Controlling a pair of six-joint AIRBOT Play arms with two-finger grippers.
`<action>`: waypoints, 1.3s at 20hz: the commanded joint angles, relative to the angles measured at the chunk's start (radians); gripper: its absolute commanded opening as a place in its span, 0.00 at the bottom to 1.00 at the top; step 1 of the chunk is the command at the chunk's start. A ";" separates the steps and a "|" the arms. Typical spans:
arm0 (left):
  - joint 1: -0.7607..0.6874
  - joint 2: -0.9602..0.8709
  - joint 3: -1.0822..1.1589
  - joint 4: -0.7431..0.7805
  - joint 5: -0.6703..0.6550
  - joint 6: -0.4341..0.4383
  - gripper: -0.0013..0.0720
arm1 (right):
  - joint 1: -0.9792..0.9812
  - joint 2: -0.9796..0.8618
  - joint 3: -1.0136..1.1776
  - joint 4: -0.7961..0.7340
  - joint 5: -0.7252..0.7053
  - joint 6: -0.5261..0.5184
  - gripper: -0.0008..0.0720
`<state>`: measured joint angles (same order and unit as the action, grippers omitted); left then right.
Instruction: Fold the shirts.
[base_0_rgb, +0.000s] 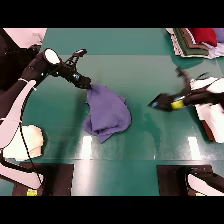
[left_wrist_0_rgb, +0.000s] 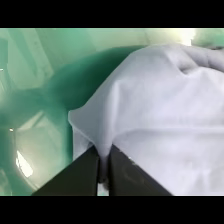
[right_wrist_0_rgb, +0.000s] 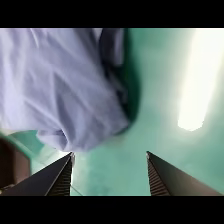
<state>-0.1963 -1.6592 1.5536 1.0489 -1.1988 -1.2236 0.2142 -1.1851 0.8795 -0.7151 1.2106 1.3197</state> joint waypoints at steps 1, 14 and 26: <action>0.000 -0.001 0.026 0.007 -0.045 0.001 0.06 | 0.167 -0.116 -0.171 0.232 -0.220 -0.138 0.74; 0.000 0.108 0.047 0.096 -0.046 0.000 0.06 | 0.238 -0.249 0.126 0.102 -0.189 -0.138 0.04; 0.000 0.723 0.192 0.072 -0.063 0.001 0.06 | 0.035 0.143 0.756 -0.307 0.084 0.079 0.03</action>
<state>-0.1978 -1.0546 1.7172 1.1591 -1.2549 -1.2232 0.2707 -1.0969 1.5055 -0.9562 1.2240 1.3712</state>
